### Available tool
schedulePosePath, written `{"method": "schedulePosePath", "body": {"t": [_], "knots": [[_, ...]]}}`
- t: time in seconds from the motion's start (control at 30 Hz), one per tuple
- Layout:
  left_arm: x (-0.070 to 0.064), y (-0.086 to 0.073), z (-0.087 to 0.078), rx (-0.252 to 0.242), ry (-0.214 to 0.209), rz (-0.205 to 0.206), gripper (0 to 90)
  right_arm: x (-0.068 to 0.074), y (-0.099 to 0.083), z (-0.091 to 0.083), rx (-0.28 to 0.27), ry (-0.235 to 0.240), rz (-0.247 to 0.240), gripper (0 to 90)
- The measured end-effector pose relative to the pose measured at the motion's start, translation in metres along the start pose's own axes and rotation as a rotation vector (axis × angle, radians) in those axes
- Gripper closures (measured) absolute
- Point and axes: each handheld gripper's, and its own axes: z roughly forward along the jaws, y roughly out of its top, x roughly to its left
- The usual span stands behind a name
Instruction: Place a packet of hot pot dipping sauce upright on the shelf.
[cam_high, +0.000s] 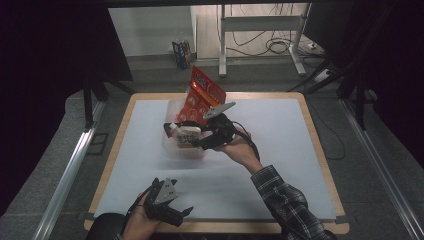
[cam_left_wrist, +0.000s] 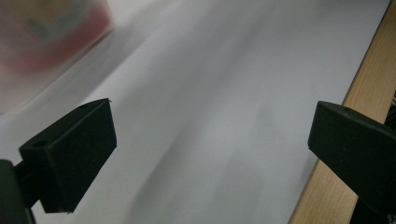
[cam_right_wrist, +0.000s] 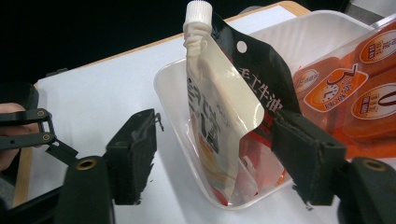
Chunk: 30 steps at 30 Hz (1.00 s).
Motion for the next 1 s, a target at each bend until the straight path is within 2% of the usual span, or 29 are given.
{"method": "schedulePosePath", "body": {"t": [0.33,0.53,0.9,1.0], "knots": [[0.000,0.000,0.001,-0.001,-0.002,-0.004,0.7,0.004,-0.002,-0.001,0.008,-0.029,-0.032,16.9],[0.000,0.000,0.001,-0.001,-0.004,-0.007,0.5,0.006,-0.002,-0.002,0.012,-0.023,-0.022,8.5],[0.000,0.000,0.001,-0.002,-0.005,-0.008,0.3,0.013,-0.003,-0.003,0.031,-0.059,-0.054,1.4],[0.001,0.000,0.000,-0.009,-0.005,-0.012,0.2,0.014,-0.005,-0.004,0.028,-0.061,-0.045,0.7]]}}
